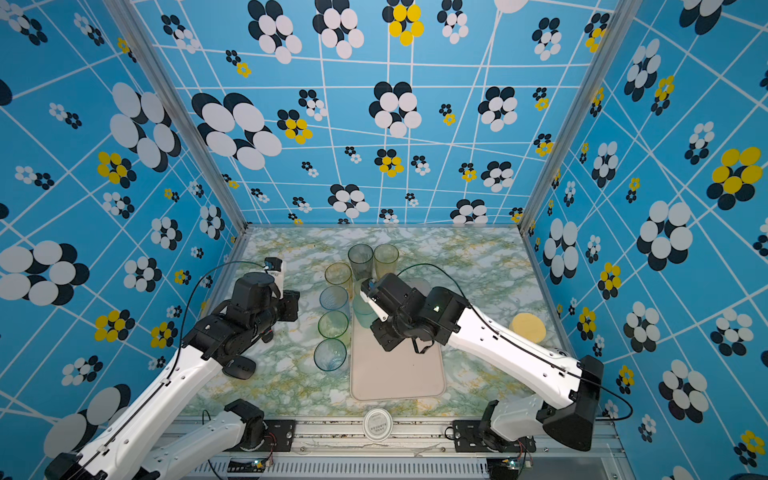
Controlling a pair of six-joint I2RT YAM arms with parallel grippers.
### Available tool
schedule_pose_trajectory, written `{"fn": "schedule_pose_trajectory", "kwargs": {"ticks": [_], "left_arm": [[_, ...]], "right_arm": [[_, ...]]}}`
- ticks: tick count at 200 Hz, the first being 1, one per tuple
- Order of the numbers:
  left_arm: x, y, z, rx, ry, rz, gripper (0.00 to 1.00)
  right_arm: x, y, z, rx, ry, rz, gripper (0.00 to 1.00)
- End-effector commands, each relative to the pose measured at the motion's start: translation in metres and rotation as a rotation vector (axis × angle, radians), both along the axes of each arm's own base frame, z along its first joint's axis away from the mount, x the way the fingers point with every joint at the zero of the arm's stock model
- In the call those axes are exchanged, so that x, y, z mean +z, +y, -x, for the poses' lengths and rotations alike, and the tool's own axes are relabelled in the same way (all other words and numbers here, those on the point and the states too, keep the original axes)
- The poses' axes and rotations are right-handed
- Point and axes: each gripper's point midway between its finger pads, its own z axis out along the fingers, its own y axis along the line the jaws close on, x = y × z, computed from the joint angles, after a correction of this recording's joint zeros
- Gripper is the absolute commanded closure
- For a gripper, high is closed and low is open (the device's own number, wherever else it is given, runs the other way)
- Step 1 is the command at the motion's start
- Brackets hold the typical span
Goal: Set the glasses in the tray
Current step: 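Raise the right gripper and swing it toward the clear blue-rimmed glass, then lower the right gripper and close it on the clear blue-rimmed glass rim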
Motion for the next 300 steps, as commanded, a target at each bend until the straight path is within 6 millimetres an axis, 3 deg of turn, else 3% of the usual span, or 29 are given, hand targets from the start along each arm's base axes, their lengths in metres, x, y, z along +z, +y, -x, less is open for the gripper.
{"fn": "schedule_pose_trajectory", "kwargs": {"ticks": [1,50,109,214,300], "left_arm": [[0.029,0.009,0.002,0.046,-0.126,0.036,0.73],[0.064,0.022,0.022,0.057,-0.247,0.071,0.72],[0.076,0.023,0.030,0.032,-0.282,0.064,0.71],[0.081,0.026,0.036,0.013,-0.293,0.035,0.69],[0.074,0.029,0.034,0.026,-0.282,0.015,0.67]], "right_arm": [[0.002,0.013,0.013,-0.026,0.007,0.026,0.72],[-0.020,0.055,0.022,-0.017,0.042,0.065,0.72],[-0.038,0.080,0.015,-0.047,0.059,0.134,0.75],[-0.065,0.078,-0.007,-0.115,0.054,0.234,0.78],[-0.075,0.086,-0.005,-0.096,0.103,0.223,0.78]]}}
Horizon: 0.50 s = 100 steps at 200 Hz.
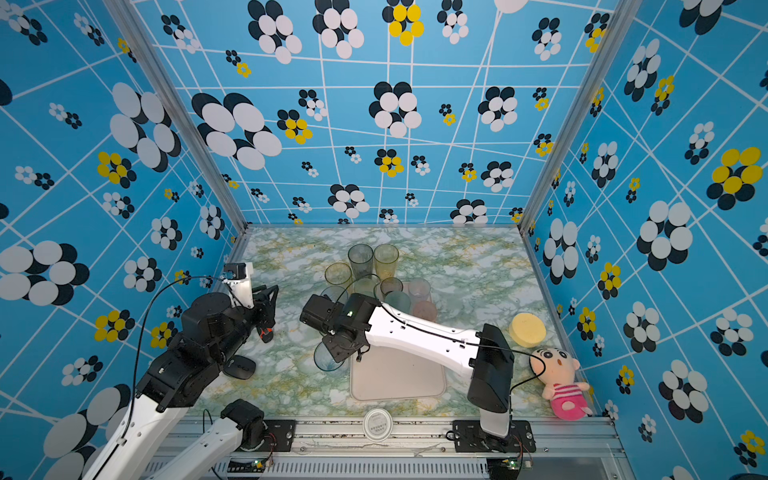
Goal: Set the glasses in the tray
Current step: 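Lower the right gripper and close it on the clear blue-rimmed glass rim, then lift the clear blue-rimmed glass and carry it over the tray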
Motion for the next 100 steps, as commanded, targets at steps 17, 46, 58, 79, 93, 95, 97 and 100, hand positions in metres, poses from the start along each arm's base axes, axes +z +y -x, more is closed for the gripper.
{"fn": "schedule_pose_trajectory", "kwargs": {"ticks": [17,46,58,79,93,95,97,100], "left_arm": [[0.004,0.004,0.000,0.009,-0.009,-0.020,0.67],[0.002,0.005,-0.001,0.012,-0.004,-0.020,0.67],[0.001,0.005,-0.001,0.010,-0.001,-0.022,0.67],[-0.001,0.006,-0.001,0.015,0.004,-0.027,0.67],[-0.002,0.007,-0.001,0.017,0.005,-0.028,0.67],[-0.002,0.007,-0.001,0.018,0.004,-0.028,0.67],[-0.002,0.007,-0.001,0.017,0.004,-0.028,0.67],[-0.002,0.008,-0.001,0.019,0.004,-0.029,0.67]], "right_arm": [[-0.013,0.004,0.001,-0.009,0.039,0.012,0.77],[-0.017,0.003,0.000,-0.011,0.046,0.019,0.77],[-0.019,0.005,0.000,-0.009,0.050,0.020,0.77],[-0.020,0.006,0.000,-0.008,0.055,0.019,0.77],[-0.022,0.008,-0.001,-0.007,0.058,0.018,0.77],[-0.022,0.007,-0.001,-0.008,0.059,0.018,0.77],[-0.022,0.008,-0.001,-0.008,0.060,0.018,0.77],[-0.022,0.008,-0.001,-0.008,0.059,0.019,0.77]]}}
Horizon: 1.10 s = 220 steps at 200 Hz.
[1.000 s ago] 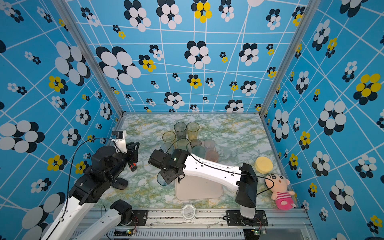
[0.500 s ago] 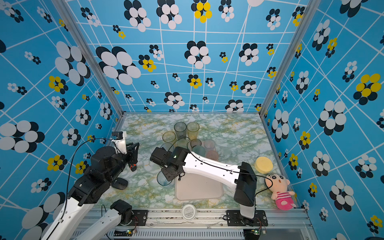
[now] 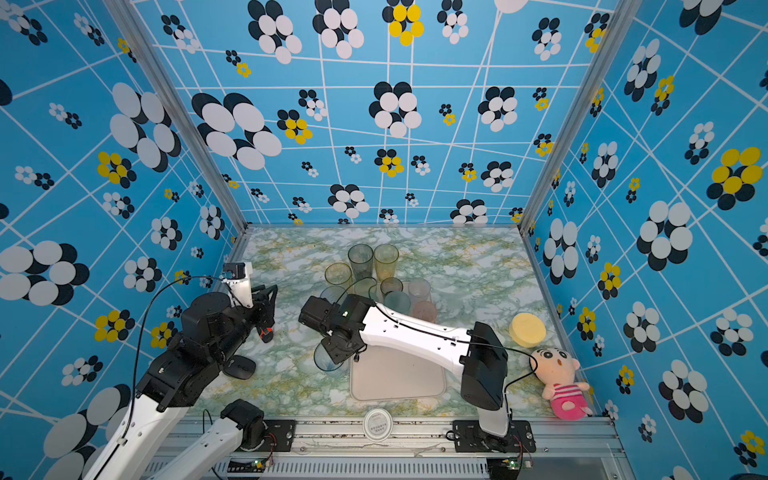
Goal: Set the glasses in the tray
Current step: 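Lift the clear blue-rimmed glass and carry it over the tray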
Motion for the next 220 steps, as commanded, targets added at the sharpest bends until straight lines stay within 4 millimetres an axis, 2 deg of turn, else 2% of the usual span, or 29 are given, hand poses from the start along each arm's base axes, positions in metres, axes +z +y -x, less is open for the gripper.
{"fn": "schedule_pose_trajectory", "kwargs": {"ticks": [1,52,120,167,220], "left_arm": [[-0.001,0.004,0.000,0.006,0.005,-0.019,0.67],[-0.003,0.006,0.000,0.011,0.010,-0.021,0.66],[-0.006,0.008,0.000,0.015,0.017,-0.022,0.66],[-0.009,0.010,0.000,0.019,0.022,-0.019,0.66],[-0.012,0.008,-0.002,0.011,0.035,-0.013,0.66]], "right_arm": [[-0.005,0.004,-0.002,-0.009,0.015,-0.007,0.77],[-0.010,0.005,-0.003,-0.009,0.027,0.000,0.79],[-0.016,0.007,-0.003,-0.001,0.046,0.015,0.86],[-0.012,0.006,-0.001,0.004,0.049,0.013,0.95],[-0.003,0.002,0.002,0.012,0.047,0.006,0.98]]}}
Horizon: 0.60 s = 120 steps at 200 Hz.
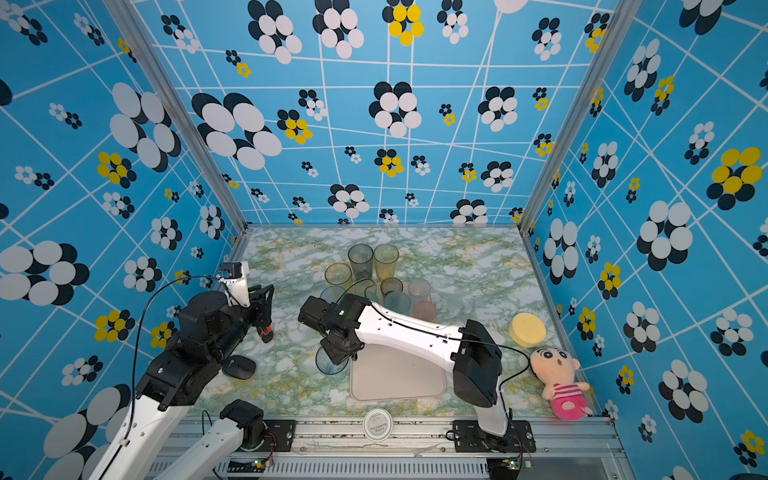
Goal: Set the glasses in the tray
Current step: 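Lift the clear blue-rimmed glass and carry it over the tray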
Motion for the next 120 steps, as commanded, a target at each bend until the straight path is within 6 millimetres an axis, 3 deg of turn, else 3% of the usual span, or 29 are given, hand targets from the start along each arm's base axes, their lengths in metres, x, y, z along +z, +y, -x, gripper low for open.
{"fn": "schedule_pose_trajectory", "kwargs": {"ticks": [1,56,120], "left_arm": [[-0.009,-0.001,0.000,-0.015,0.023,-0.011,0.66],[-0.010,0.000,0.000,-0.012,0.030,-0.008,0.66],[-0.012,-0.001,-0.001,-0.016,0.041,-0.005,0.66]], "right_arm": [[0.010,-0.001,0.003,0.012,0.005,-0.007,0.98],[0.028,-0.003,0.013,0.055,-0.003,-0.044,1.00],[0.037,-0.023,0.025,0.078,-0.003,-0.024,1.00]]}}
